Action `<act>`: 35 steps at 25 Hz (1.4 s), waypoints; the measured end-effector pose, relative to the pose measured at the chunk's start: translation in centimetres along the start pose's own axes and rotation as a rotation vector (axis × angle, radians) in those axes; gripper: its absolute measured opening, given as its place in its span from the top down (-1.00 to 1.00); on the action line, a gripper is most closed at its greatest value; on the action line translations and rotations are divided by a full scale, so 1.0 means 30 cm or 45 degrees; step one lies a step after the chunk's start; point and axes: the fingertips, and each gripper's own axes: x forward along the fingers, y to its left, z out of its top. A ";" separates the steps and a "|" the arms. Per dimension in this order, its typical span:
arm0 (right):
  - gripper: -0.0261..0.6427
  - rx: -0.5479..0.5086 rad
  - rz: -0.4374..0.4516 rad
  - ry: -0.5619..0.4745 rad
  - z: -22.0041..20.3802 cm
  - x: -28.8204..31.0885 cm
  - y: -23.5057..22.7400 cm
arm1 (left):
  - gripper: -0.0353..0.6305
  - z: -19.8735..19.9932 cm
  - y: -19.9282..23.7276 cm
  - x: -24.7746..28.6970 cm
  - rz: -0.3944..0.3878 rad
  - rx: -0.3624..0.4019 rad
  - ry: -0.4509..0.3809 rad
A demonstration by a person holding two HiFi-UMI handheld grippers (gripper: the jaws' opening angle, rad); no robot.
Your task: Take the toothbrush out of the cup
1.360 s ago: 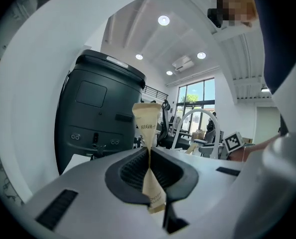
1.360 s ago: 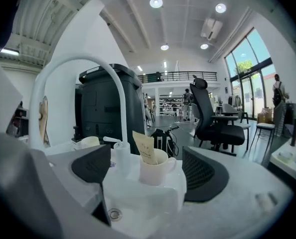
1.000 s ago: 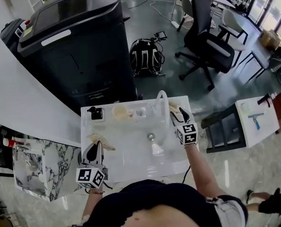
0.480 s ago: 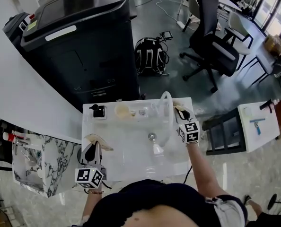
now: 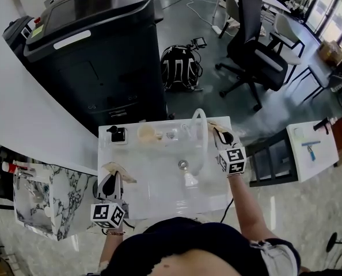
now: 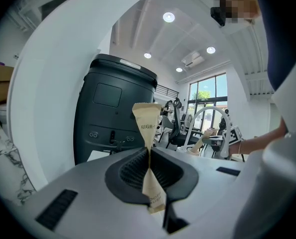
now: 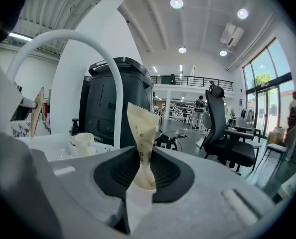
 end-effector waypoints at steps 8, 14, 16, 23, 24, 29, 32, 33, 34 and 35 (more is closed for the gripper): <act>0.72 0.092 -0.052 -0.142 0.127 -0.144 -0.020 | 0.85 0.001 -0.033 0.007 -0.046 0.005 -0.009; 0.72 0.212 -0.137 -0.246 0.192 -0.295 -0.051 | 0.85 0.013 -0.051 0.013 -0.081 0.023 -0.019; 0.72 0.229 -0.160 -0.264 0.202 -0.342 -0.055 | 0.85 0.019 -0.059 0.017 -0.096 0.040 -0.024; 0.72 0.249 -0.211 -0.284 0.195 -0.500 -0.024 | 0.85 0.031 -0.085 0.038 -0.130 0.060 -0.053; 0.72 0.250 -0.215 -0.275 0.185 -0.519 -0.013 | 0.85 0.033 -0.090 0.043 -0.135 0.064 -0.056; 0.72 0.316 -0.268 -0.200 0.076 -0.588 0.031 | 0.85 0.014 -0.147 0.064 -0.198 0.129 -0.034; 0.72 0.368 -0.299 -0.147 -0.005 -0.614 0.057 | 0.85 -0.004 -0.189 0.067 -0.240 0.129 -0.020; 0.72 0.379 -0.307 -0.135 -0.024 -0.621 0.064 | 0.85 -0.007 -0.202 0.070 -0.252 0.125 -0.019; 0.72 0.390 -0.314 -0.125 -0.040 -0.626 0.070 | 0.85 -0.010 -0.214 0.073 -0.263 0.122 -0.018; 0.72 0.402 -0.319 -0.117 -0.055 -0.631 0.076 | 0.85 -0.012 -0.226 0.075 -0.274 0.120 -0.018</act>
